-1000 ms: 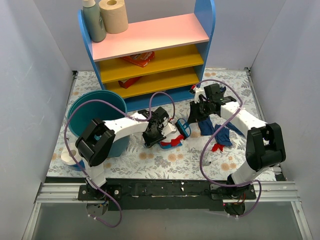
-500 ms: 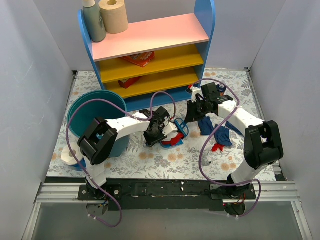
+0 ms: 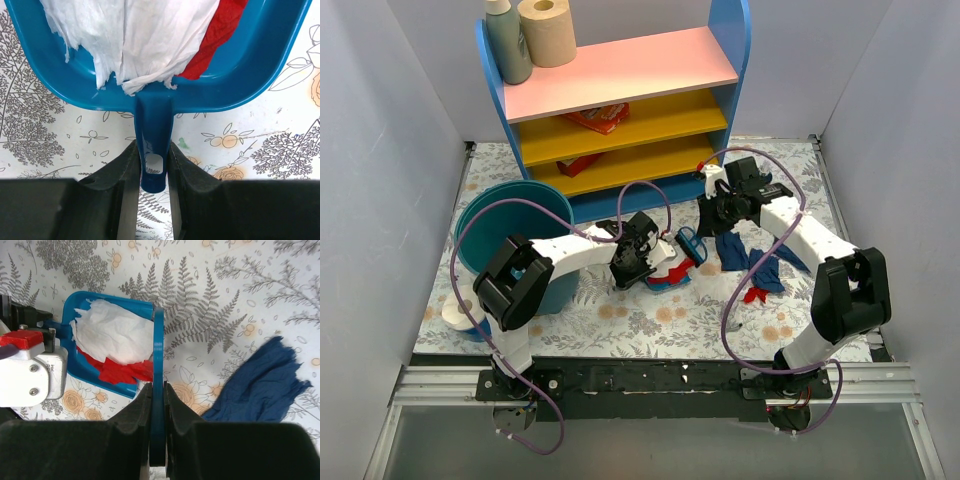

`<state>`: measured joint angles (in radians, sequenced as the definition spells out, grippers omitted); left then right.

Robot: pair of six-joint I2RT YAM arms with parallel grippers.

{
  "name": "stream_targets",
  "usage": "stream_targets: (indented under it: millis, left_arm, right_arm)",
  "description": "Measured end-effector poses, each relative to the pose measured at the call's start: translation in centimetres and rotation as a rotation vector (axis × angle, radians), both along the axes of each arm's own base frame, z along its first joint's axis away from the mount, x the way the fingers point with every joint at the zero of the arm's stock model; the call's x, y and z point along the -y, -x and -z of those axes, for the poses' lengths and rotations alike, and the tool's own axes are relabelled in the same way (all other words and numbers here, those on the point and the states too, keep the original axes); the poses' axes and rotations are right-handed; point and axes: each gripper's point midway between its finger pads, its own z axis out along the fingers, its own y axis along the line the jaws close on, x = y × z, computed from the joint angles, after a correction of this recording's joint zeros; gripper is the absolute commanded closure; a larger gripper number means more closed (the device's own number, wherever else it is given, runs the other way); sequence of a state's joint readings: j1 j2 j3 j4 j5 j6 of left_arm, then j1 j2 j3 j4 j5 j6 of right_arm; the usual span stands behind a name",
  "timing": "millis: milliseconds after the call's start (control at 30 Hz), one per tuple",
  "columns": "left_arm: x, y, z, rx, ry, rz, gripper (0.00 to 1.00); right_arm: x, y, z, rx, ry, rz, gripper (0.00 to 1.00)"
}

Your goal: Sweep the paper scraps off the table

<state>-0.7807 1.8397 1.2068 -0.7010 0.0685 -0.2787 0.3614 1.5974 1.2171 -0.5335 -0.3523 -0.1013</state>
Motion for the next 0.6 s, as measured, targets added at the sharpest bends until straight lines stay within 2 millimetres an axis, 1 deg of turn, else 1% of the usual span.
stream_targets:
  millis: [67,233,433,533,600]
  left_arm:
    - [0.2,-0.1,0.0,0.005,0.007,0.0,1.0]
    - [0.4,-0.4,-0.1,0.012,0.021,0.001,1.0]
    - [0.7,-0.4,-0.8,0.02,0.049,0.004,1.0]
    - [0.9,-0.4,-1.5,0.023,0.062,0.005,1.0]
    - [1.2,-0.5,-2.3,0.027,0.076,0.007,1.0]
  right_arm:
    - [0.1,-0.5,-0.7,0.025,0.009,-0.003,0.99]
    - [0.7,-1.3,-1.5,0.064,0.036,0.004,0.99]
    - [3.1,-2.0,-2.0,0.072,0.044,0.067,0.99]
    - [4.2,-2.1,-2.2,0.079,0.045,0.096,0.99]
    - [4.7,-2.0,-1.9,0.073,0.047,0.109,0.99]
